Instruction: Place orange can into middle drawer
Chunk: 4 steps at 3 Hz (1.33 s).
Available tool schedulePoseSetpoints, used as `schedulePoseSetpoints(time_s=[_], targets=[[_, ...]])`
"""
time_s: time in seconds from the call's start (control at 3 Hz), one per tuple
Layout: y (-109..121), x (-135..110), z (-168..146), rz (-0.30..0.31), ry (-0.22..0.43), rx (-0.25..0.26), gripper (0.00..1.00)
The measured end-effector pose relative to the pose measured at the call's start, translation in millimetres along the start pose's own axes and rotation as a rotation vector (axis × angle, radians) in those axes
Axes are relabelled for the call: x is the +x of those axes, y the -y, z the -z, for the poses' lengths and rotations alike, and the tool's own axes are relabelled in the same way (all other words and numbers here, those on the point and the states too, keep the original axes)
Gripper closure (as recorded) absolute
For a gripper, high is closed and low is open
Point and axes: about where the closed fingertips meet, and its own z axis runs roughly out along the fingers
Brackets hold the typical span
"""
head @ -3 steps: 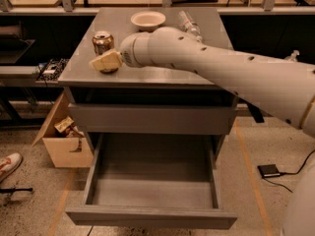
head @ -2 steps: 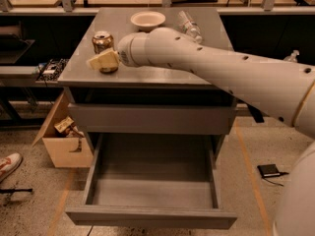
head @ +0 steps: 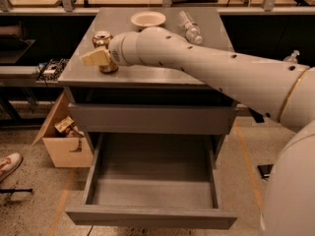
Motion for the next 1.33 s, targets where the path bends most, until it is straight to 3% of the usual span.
schedulePoseSetpoints(time_s=[0.67,1.0,1.33], targets=[[-15,-5,-14,-0.02,0.022,-0.034,0.64],[-19,-8,-8,-0.009,0.037,-0.056,0.87],[-19,-13,22,0.034,0.053,-0.11,1.0]])
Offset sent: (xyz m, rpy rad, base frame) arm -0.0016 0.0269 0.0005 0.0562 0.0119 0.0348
